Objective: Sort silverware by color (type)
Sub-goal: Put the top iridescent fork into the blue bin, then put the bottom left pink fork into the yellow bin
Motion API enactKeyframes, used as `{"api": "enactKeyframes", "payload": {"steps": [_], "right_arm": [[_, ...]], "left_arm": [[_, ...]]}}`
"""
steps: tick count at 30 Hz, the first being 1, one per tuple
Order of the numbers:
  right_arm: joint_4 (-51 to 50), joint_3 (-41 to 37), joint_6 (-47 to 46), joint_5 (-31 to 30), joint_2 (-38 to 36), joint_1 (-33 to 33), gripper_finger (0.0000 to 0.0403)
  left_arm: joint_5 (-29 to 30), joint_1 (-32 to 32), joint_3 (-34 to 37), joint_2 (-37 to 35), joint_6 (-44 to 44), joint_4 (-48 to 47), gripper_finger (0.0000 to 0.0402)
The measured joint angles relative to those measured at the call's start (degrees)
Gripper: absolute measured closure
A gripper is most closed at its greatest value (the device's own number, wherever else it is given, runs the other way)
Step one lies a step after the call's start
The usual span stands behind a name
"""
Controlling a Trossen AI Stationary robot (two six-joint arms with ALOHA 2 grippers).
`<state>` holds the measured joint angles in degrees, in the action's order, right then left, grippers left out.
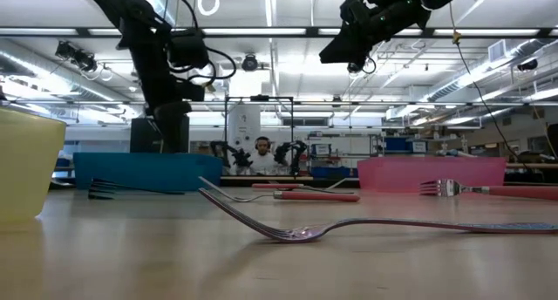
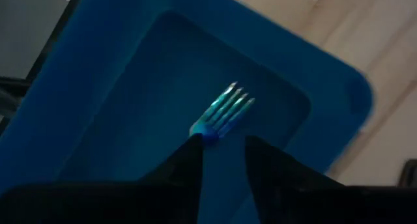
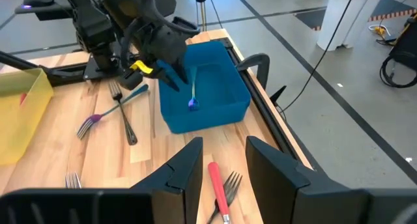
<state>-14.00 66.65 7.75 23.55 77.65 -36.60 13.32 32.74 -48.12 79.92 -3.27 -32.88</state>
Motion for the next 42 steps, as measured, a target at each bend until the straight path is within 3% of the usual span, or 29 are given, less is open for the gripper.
{"api": "enactKeyframes", "payload": {"steps": [9,15,21,29,42], "right_arm": [[0.1,0.0,0.0,0.0,0.0,0.0,0.0277],[0.1,0.0,0.0,-0.1,0.0,0.0,0.0277],[0.1,0.0,-0.7,-0.1,0.0,0.0,0.0277],[0.1,0.0,-0.7,-0.1,0.0,0.1,0.0276],[0.0,0.0,-13.1,0.0,0.0,3.8,0.0276]], "left_arm": [[0.1,-5.6,0.0,0.0,0.1,1.0,0.0285],[-0.5,-13.3,0.0,0.0,0.0,8.4,0.0285],[-7.8,-20.7,0.0,0.0,0.8,18.8,0.0285],[-10.6,-26.7,-0.1,0.2,2.4,26.0,0.0285],[-10.9,-30.7,-0.1,14.1,4.3,35.4,0.0285]]}}
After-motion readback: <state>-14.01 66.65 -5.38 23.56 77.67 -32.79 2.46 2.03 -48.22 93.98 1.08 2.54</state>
